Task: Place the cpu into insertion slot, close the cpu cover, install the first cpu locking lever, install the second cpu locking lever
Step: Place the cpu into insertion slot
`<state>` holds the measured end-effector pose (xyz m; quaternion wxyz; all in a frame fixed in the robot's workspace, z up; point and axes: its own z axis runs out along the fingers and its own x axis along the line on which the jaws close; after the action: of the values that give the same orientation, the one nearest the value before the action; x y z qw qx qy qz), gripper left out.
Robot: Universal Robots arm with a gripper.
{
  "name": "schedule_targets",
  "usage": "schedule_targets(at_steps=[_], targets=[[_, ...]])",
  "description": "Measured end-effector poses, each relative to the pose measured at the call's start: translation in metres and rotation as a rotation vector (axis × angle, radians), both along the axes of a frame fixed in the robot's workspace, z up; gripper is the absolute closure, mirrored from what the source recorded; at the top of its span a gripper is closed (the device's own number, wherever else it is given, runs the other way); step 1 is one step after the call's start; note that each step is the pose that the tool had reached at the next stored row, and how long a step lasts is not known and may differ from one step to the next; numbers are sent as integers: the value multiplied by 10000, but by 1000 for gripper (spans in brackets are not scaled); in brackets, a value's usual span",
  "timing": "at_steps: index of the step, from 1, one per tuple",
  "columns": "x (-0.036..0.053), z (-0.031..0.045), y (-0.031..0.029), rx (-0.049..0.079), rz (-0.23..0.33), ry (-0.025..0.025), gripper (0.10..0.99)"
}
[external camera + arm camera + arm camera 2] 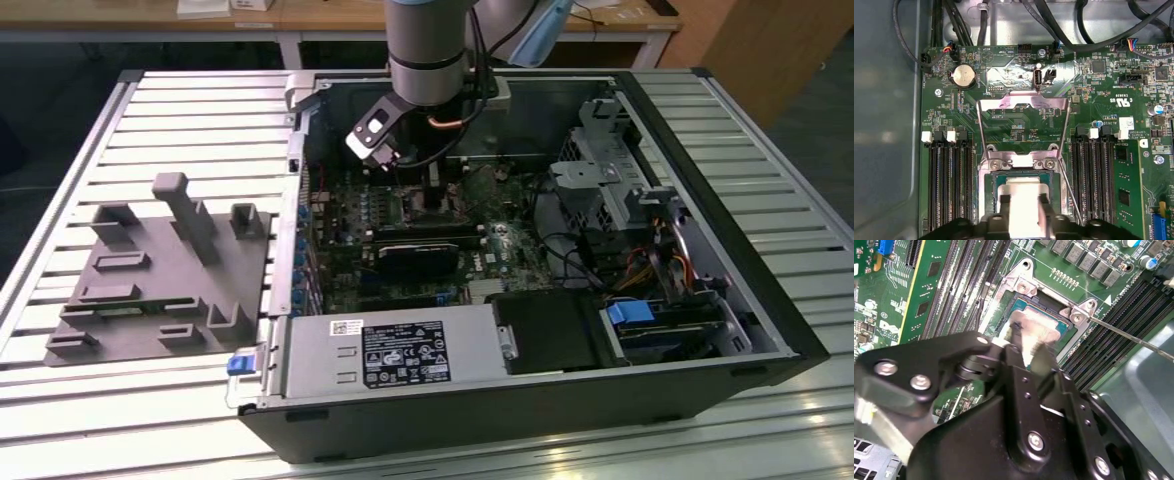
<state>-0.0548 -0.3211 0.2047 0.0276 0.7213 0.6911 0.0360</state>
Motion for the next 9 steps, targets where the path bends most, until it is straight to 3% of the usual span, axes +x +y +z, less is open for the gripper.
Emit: schedule_targets(at_steps=[1, 3, 4, 6, 9], targets=[[0, 0, 0, 0, 0, 0, 729], [0, 1, 0, 0, 0, 1, 847], [0, 1, 0, 0, 0, 0, 847], [0, 1, 0, 0, 0, 0, 965], [0, 2, 0, 0, 0, 0, 984]])
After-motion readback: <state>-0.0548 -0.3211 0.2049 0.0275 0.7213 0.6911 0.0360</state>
